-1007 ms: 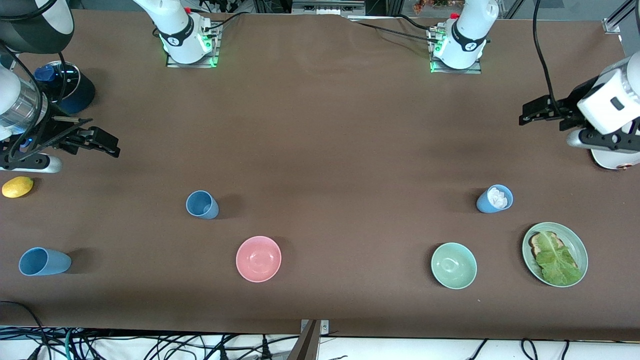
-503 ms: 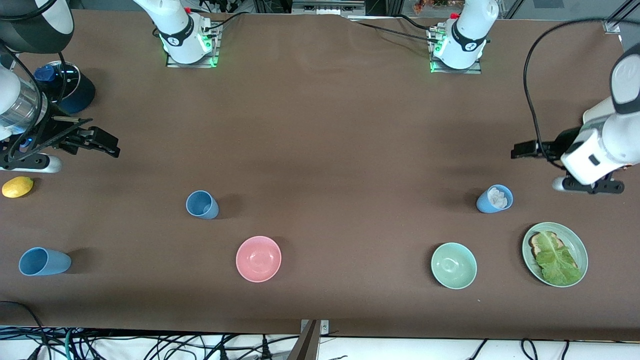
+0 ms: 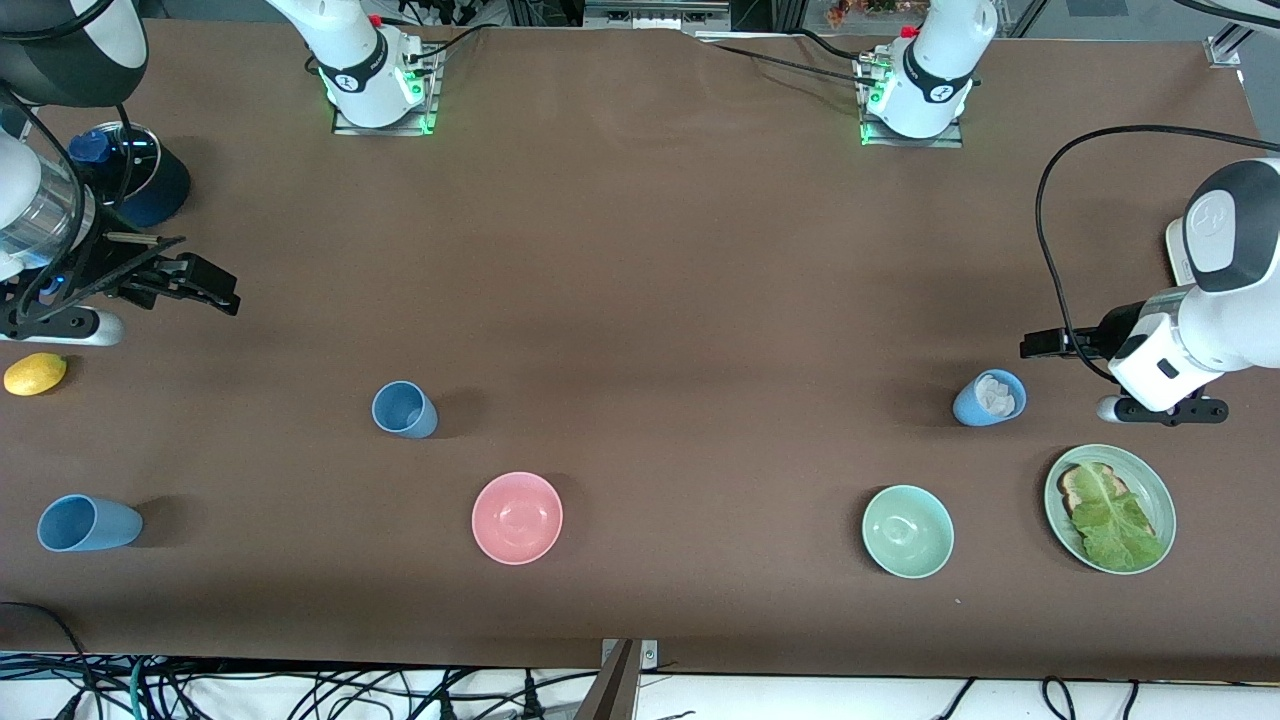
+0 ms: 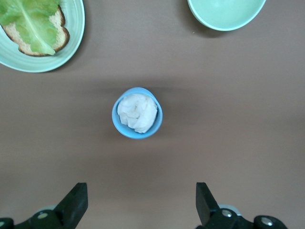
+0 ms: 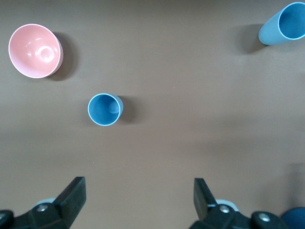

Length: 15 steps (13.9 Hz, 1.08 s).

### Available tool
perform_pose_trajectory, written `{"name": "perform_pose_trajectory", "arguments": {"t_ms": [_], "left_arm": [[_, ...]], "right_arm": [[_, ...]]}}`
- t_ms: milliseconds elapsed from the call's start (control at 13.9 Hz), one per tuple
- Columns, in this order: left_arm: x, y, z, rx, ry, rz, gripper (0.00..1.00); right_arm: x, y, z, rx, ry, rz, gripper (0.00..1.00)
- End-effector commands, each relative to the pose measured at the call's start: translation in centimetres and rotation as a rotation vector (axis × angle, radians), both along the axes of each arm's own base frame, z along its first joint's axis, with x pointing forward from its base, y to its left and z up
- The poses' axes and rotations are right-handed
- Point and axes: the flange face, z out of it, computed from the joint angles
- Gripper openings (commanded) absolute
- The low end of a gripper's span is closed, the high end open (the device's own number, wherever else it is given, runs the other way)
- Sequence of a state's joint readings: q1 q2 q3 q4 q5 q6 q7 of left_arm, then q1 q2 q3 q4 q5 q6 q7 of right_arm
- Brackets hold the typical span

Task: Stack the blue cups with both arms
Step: 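Reach the left gripper down over the blue cup holding tissue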

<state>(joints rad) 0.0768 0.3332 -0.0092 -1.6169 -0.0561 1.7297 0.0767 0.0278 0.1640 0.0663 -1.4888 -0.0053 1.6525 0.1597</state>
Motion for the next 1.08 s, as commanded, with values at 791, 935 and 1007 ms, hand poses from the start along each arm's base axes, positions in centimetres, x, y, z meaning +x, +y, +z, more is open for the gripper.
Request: {"name": "perform_pose_trajectory", "arguments": {"t_ms": [791, 935, 1007], "left_arm": [[-2.8, 3.7, -9.5, 0.028, -0.149, -0.096, 1.0], [-2.9, 3.6, -10.5, 0.031, -0.166, -0.095, 1.0], [-2.9, 3.6, -11.1, 0.031, -0.166, -0.094, 1.0]], "right_arm": [[0.1, 0.1, 0.8, 0.002, -0.013, 0.012, 1.0], [0.1, 0.1, 0.8, 0.002, -0.016, 0.012, 1.0], [0.1, 0.2, 0.8, 0.002, -0.016, 0.013, 1.0]]}}
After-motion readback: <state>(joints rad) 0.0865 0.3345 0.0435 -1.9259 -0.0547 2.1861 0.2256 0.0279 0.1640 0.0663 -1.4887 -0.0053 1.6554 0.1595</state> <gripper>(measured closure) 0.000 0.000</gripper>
